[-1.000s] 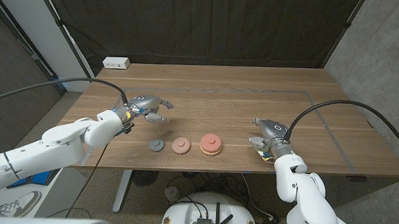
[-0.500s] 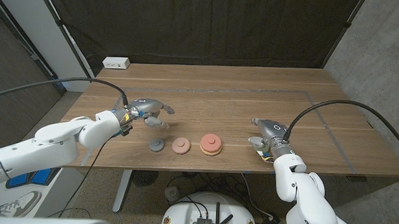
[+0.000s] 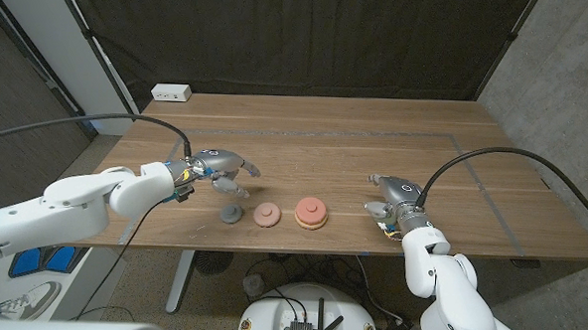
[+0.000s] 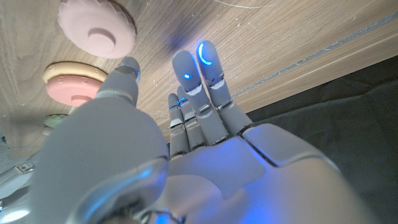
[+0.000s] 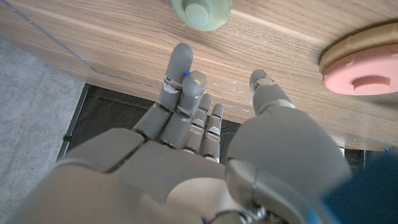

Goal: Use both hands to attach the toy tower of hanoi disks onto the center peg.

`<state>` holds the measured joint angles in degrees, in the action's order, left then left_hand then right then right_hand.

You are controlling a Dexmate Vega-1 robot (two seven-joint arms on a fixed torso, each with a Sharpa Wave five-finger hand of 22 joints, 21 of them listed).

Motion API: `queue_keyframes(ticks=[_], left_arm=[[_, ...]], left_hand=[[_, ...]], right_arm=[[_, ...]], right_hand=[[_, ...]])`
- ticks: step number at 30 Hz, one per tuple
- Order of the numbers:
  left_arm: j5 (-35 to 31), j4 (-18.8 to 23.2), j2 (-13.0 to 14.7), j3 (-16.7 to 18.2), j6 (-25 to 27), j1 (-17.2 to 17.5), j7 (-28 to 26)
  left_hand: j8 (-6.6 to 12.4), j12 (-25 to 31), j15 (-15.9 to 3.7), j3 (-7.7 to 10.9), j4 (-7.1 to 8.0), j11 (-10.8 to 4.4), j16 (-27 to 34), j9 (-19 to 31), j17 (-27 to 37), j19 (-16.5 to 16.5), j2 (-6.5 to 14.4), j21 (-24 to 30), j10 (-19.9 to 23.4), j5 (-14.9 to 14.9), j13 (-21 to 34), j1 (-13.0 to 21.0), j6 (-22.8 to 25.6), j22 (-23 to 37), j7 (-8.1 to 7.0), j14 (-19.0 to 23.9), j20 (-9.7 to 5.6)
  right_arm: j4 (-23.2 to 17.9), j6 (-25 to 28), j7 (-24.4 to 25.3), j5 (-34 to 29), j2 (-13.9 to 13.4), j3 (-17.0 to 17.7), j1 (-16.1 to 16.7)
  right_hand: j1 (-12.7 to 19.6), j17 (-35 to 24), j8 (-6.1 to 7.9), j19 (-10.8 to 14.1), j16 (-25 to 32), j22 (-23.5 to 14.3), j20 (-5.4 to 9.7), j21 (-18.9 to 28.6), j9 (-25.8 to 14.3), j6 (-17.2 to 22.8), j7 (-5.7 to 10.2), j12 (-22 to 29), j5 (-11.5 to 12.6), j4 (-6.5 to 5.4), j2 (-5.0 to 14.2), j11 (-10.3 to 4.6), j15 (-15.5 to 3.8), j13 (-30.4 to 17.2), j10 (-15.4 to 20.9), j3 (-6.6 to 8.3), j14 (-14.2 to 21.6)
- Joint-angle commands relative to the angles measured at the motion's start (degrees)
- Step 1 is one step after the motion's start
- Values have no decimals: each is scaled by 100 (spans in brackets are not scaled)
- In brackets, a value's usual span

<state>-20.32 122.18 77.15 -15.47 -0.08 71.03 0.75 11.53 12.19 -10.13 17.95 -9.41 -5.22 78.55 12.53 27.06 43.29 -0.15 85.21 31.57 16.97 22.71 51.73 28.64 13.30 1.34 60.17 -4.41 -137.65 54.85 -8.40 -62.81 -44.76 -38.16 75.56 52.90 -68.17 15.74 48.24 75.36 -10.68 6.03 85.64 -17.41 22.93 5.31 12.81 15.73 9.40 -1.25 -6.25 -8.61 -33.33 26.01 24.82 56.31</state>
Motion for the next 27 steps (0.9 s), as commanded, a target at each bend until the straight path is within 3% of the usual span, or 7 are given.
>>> queue_keyframes(ticks=[1,11,20,27], left_arm=[[-25,-103,51,-13,-537,-31,202],[-75,-107,56,-72,-722,-144,558],[-324,-83,-24,-268,-758,-459,1083],[-552,-110,-176,-460,-837,-736,1422]], left_hand=[[26,21,-247,33,-4,-21,48,18,13,-29,-61,40,-11,28,29,19,18,-4,-29,-17,-742],[-19,-59,-247,12,-1,22,43,14,-6,-99,-120,57,-181,26,4,10,-100,-40,-18,-60,-741],[-146,-188,-245,-28,-5,217,0,-17,-58,-265,-250,62,-778,22,-60,61,-693,-123,58,-229,-736],[-159,-189,-245,-47,-23,363,-27,-41,-99,-393,-329,84,-1153,22,-107,175,-1202,-144,248,-367,-741]], right_arm=[[2,38,-144,-131,4,-82,-68],[5,26,-272,-280,45,-127,-87],[2,3,-409,-437,95,-128,-76],[2,-43,-476,-530,156,-89,-44]], right_hand=[[32,-17,12,1,-38,4,618,54,-23,61,25,-21,60,-24,59,3,-390,-20,50,39,52],[34,10,7,-3,-84,4,617,56,-23,81,27,-31,70,-23,64,-8,-391,-29,60,37,28],[38,3,0,-5,-88,3,617,59,-22,87,29,-37,75,-22,68,-7,-392,-38,63,34,45],[37,22,-6,-7,-114,3,617,60,-21,87,32,-41,79,-24,74,-1,-392,-42,70,31,34]])
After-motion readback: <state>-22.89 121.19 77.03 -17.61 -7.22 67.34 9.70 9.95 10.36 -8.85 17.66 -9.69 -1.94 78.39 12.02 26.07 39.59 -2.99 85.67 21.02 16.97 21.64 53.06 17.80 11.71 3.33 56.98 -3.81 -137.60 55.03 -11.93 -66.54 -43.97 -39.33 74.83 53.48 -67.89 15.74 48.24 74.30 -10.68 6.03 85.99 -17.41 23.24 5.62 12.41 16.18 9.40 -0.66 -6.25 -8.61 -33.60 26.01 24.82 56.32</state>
